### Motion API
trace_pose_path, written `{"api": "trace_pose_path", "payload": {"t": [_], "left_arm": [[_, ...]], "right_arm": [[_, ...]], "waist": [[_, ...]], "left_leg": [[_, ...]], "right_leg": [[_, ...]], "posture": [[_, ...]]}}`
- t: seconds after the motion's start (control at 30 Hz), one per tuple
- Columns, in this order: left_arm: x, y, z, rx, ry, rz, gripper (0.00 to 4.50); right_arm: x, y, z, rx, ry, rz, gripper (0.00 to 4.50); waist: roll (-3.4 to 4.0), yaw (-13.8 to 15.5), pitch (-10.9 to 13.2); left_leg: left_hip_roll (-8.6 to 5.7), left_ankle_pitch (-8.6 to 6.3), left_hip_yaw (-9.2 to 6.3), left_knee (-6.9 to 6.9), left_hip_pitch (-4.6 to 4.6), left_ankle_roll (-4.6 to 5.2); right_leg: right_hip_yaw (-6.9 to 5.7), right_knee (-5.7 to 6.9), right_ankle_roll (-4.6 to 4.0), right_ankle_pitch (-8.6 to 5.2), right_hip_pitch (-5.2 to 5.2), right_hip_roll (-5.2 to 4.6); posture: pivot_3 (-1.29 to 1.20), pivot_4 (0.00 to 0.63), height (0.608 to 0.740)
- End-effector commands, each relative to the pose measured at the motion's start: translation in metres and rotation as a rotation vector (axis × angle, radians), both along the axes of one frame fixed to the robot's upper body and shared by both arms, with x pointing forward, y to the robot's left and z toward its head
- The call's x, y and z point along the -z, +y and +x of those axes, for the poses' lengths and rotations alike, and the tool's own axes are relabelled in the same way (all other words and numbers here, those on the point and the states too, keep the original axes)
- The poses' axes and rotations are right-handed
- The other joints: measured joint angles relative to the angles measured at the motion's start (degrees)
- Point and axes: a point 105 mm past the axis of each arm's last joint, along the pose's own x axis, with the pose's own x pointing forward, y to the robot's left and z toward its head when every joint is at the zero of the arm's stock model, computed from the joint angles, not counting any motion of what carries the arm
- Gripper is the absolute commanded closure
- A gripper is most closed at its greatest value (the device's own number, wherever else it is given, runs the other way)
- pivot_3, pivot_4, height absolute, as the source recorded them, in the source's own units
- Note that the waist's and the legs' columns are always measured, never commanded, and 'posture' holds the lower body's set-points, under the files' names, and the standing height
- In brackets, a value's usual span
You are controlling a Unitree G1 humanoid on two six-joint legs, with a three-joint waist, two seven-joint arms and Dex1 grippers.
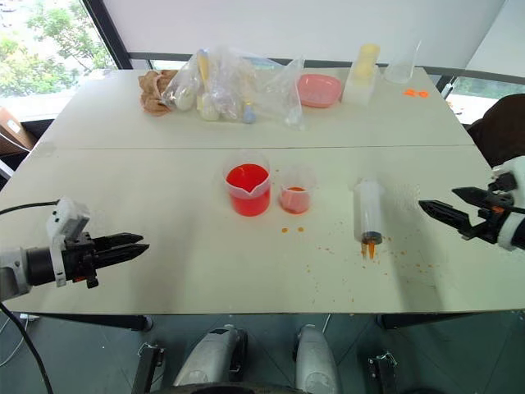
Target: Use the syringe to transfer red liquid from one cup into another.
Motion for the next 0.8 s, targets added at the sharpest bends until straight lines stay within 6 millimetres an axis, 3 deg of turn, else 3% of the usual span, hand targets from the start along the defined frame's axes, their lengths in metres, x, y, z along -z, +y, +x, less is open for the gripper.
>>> {"api": "trace_pose_path", "payload": {"t": [0.03,0.27,0.7,0.8], "left_arm": [[-0.016,0.000,0.013,0.029,-0.071,0.021,2.99],[-0.031,-0.008,0.027,0.054,-0.141,0.019,2.99],[-0.027,-0.011,0.035,0.048,-0.180,0.020,2.99],[-0.042,-0.017,0.044,0.070,-0.253,0.019,2.99]], "right_arm": [[-0.012,0.008,-0.004,-0.039,-0.005,-0.002,0.04],[-0.005,0.013,-0.004,-0.037,0.020,-0.001,0.04],[0.000,0.006,0.010,0.010,0.040,-0.048,0.04],[-0.007,0.019,0.017,-0.028,0.138,0.021,0.04]], "waist": [[0.00,0.01,0.00],[-0.01,-0.13,0.01],[-0.02,-0.03,0.02],[0.00,-0.20,0.03]], "left_leg": [[0.00,0.00,0.01,0.00,0.00,0.00],[-0.01,0.00,0.08,-0.02,-0.06,0.00],[-0.01,0.00,0.09,-0.01,-0.06,0.01],[-0.02,0.00,0.13,0.01,-0.05,0.00]], "right_leg": [[0.00,0.00,0.00,0.00,0.00,0.00],[0.02,0.00,0.02,0.02,-0.08,0.01],[0.02,0.01,0.03,0.02,-0.08,0.01],[0.05,0.03,0.02,0.03,-0.10,0.01]], "posture": [[0.00,0.150,0.740],[0.00,0.150,0.740],[0.00,0.150,0.740],[0.00,0.150,0.740]]}}
